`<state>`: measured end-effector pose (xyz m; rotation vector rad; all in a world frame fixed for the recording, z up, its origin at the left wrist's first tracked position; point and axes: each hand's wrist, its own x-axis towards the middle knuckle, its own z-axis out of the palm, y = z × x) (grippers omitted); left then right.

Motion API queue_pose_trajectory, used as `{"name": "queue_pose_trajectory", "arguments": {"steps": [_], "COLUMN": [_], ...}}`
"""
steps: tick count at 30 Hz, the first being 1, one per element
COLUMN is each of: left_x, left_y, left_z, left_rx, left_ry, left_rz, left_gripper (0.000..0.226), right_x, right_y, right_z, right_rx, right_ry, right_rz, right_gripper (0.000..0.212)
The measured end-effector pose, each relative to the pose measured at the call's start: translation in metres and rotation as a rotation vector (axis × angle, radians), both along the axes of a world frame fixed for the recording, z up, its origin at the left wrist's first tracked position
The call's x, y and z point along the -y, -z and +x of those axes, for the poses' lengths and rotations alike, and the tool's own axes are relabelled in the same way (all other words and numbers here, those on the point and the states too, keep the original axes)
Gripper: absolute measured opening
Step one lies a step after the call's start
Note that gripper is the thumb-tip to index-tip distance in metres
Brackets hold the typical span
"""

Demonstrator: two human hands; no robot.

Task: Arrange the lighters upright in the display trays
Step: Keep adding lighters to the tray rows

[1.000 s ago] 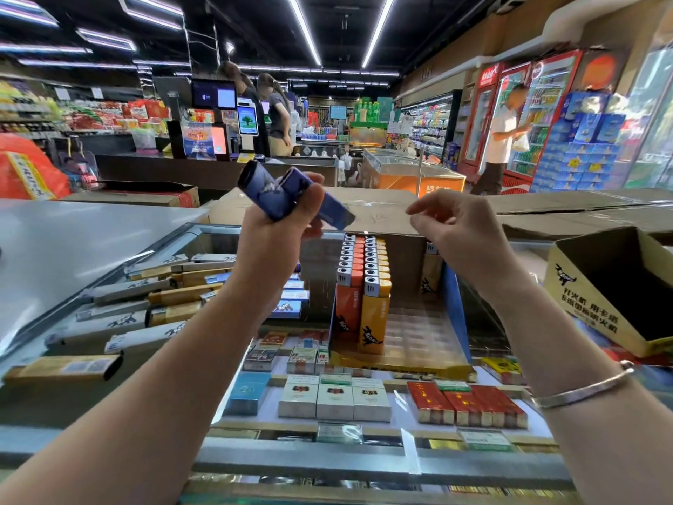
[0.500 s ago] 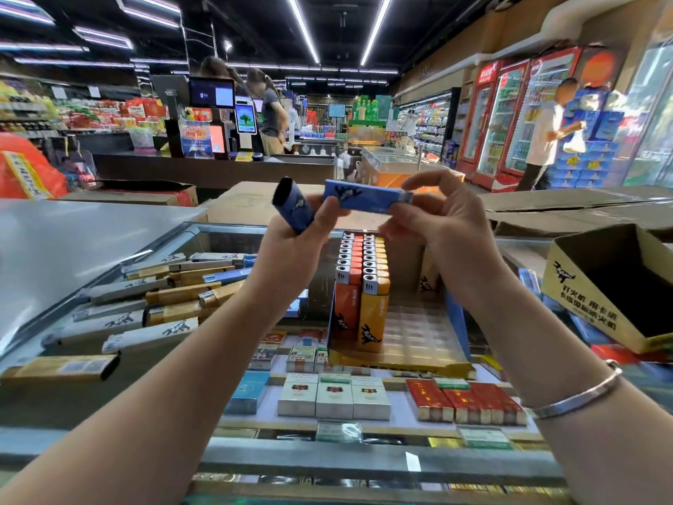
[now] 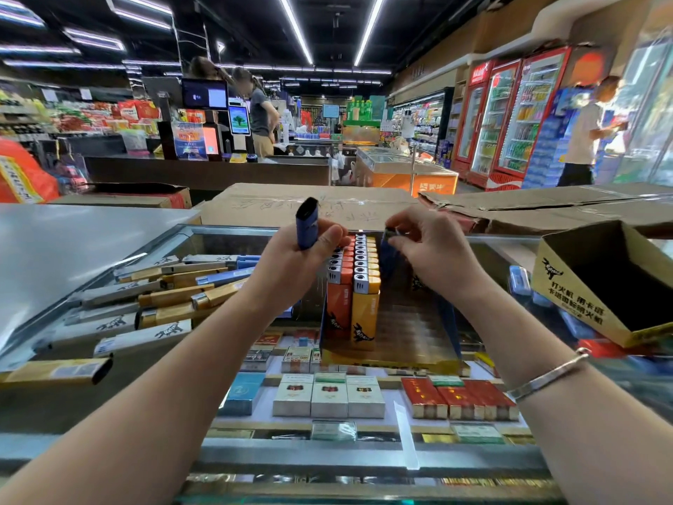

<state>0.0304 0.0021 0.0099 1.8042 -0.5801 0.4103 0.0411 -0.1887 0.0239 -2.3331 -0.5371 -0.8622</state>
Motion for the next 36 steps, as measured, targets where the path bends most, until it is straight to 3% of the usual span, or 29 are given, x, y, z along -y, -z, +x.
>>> {"name": "queue_pose_trajectory", "arguments": {"steps": [14,19,21,23,25,28,33,36], "left_x": [0.001,-0.002,-0.004,-0.004,-0.003,-0.002,-0.001,0.002], "left_y": [-0.001,-0.003,-0.002,-0.002,-0.002,-0.003,-0.003,-0.003], "left_z": [-0.004,-0.003,-0.004,-0.006,-0.007,-0.01,-0.01,-0.011], "left_rx": [-0.011,0.135,0.232,0.293,0.333,0.39,0.378,0.355], "left_ry": [-0.045,-0.165,-0.207,-0.229,-0.241,-0.243,-0.139,-0.09], "left_rz": [-0.049,-0.031,0.056,0.148,0.219,0.308,0.315,0.269], "left_gripper": [0.013,0.013,0.015,0.011,0.013,0.019,0.033,0.036], "right_x": [-0.004,-0.008,-0.009,-0.012,-0.015,-0.026,-0.036,-0.03], "right_y": [0.004,0.003,-0.001,-0.009,-0.018,-0.023,-0.016,-0.021], "right_z": [-0.001,-0.004,-0.008,-0.014,-0.023,-0.035,-0.037,-0.035], "right_rx": [-0.124,-0.045,0.042,0.058,-0.061,-0.212,-0.249,-0.21], "right_ry": [-0.004,0.108,0.099,-0.027,-0.31,-0.644,-0.714,-0.695], "right_rz": [-0.089,-0.243,-0.185,0.0,0.138,0.189,0.228,0.36], "right_gripper": [0.032,0.035,0.035,0.033,0.034,0.041,0.036,0.02]}}
